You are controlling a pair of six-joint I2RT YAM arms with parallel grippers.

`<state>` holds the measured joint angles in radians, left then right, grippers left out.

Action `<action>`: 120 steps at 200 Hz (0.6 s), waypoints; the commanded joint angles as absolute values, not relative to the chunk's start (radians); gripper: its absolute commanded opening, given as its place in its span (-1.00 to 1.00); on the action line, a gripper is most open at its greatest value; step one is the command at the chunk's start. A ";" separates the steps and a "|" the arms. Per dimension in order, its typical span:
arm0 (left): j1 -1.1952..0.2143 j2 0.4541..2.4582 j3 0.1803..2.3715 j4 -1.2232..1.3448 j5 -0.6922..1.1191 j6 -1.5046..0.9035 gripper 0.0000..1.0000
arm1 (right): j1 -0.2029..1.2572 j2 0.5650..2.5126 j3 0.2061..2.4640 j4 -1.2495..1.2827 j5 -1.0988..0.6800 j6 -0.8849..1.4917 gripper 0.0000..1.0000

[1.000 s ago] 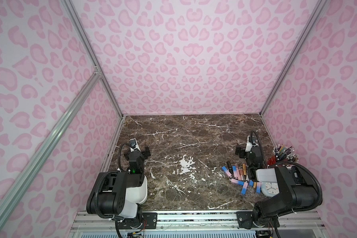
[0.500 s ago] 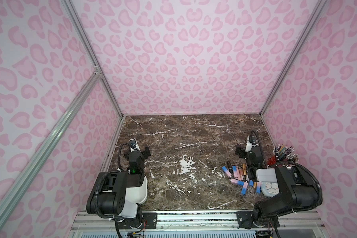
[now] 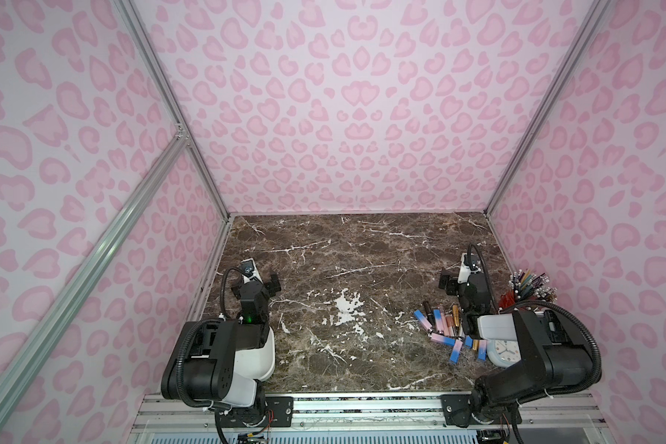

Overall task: Put the lipstick into the storage box
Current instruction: Move the storage box to the center of the board.

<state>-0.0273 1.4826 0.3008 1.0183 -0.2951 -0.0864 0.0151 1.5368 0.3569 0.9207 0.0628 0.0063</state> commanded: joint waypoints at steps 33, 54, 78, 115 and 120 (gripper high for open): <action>-0.026 1.482 0.300 1.058 -0.298 -0.082 0.96 | 0.015 1.536 0.359 0.931 0.072 0.008 1.00; -0.026 1.483 0.300 1.058 -0.298 -0.082 0.96 | 0.014 1.536 0.359 0.930 0.072 0.008 1.00; -0.026 1.482 0.301 1.058 -0.298 -0.082 0.96 | 0.015 1.536 0.359 0.930 0.073 0.008 1.00; -0.020 1.482 0.302 1.052 -0.287 -0.086 0.96 | 0.015 1.537 0.359 0.930 0.072 0.008 1.00; -0.020 1.482 0.301 1.051 -0.285 -0.086 0.96 | 0.016 1.537 0.359 0.930 0.073 0.008 1.00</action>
